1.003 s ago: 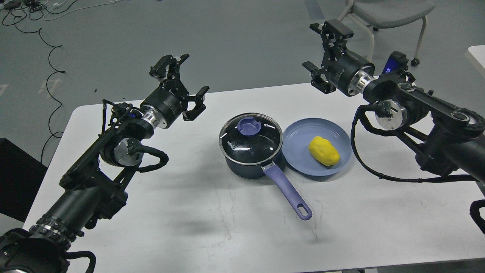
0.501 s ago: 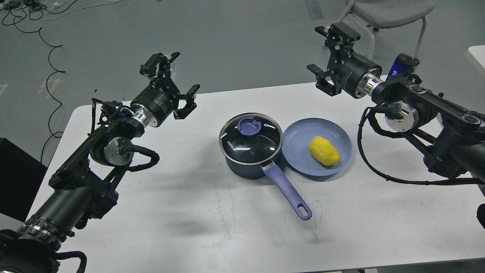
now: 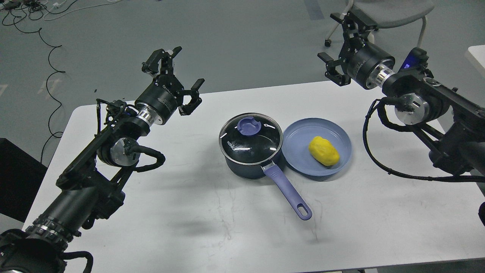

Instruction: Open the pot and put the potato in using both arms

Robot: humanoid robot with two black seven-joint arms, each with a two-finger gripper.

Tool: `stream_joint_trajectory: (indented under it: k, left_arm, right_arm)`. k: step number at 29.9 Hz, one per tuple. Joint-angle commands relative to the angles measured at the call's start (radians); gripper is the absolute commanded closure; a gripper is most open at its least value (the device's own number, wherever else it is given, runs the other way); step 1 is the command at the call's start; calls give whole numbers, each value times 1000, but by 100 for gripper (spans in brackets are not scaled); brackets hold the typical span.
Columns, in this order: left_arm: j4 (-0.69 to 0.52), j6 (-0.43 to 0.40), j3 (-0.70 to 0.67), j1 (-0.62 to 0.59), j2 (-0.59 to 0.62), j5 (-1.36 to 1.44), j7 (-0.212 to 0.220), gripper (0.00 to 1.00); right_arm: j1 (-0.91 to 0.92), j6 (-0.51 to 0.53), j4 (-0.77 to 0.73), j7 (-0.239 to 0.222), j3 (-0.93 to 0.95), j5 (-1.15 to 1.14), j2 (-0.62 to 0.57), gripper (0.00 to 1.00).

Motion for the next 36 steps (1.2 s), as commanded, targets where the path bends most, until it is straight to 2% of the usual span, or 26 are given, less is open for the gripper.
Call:
stream_joint_trajectory:
  k: [1, 6, 9, 14, 17, 21, 25, 26, 28, 31, 36]
  left_arm:
    - [0, -1, 2, 0, 9, 0, 4, 1]
    - [0, 13, 7, -2, 25, 21, 1, 1]
    - [-34, 46, 37, -8, 85, 134, 3, 1]
    - [-190, 172, 71, -11, 192, 580, -6, 1]
    - [-302, 188, 76, -8, 268, 751, -11, 1]
    - [-420, 194, 85, -3, 300, 903, -25, 1]
    - [-557, 246, 174, -3, 338, 1333, -43, 1]
    - [-557, 246, 174, -3, 338, 1334, -43, 1]
    - [-558, 290, 243, -20, 337, 1553, -75, 1]
    - [-549, 321, 306, -52, 328, 1739, -106, 1]
    - [-522, 321, 430, -120, 277, 1836, -109, 1]
  right_arm:
    - [-1, -1, 1, -3, -1, -1, 10, 0]
    - [-1, -3, -2, -14, -16, -1, 9, 0]
    - [-1, -1, -6, -14, -16, -2, 9, 0]
    - [-17, -4, -30, -15, 8, -1, 0, 0]
    - [-34, -3, -39, -17, 18, -1, -3, 0]
    - [-62, -1, -70, -21, 21, -1, -2, 0]
    - [-86, 1, -139, -21, 21, 1, -2, 0]
    - [-86, 1, -139, -21, 21, 1, -2, 0]
    - [-103, -1, -151, -20, 21, 1, -9, 0]
    - [-123, -1, -151, -17, 21, 1, -25, 0]
    - [-140, -3, -150, -11, 21, 1, -32, 0]
